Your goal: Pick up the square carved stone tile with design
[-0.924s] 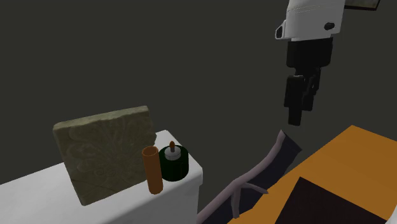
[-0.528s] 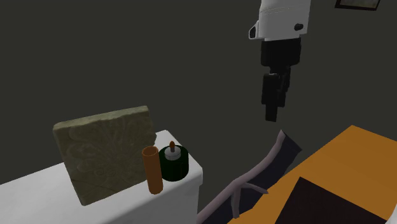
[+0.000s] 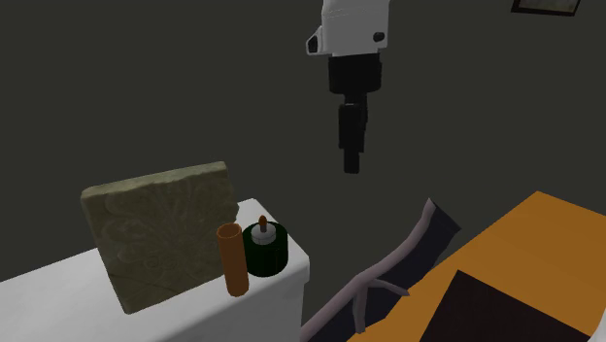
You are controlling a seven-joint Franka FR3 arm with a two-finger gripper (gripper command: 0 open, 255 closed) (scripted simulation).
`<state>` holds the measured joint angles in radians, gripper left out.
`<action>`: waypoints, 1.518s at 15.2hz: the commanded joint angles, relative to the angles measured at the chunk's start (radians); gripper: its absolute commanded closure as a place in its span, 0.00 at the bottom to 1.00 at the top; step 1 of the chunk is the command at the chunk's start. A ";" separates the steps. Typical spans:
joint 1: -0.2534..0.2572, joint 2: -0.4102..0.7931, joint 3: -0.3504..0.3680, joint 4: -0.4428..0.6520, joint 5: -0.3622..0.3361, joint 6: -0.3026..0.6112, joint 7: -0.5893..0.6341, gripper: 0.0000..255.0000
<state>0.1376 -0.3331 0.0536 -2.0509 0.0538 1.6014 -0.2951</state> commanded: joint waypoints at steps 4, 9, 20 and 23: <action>0.045 0.174 0.023 0.179 0.001 0.013 -0.132 0.00; 0.086 0.331 0.059 0.369 -0.004 -0.001 -0.250 0.00; 0.198 0.666 0.162 0.849 -0.056 -0.107 -0.466 0.00; 0.194 0.650 0.161 0.785 -0.053 -0.059 -0.470 0.00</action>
<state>0.3314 0.3171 0.2141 -1.2551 0.0013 1.5307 -0.7617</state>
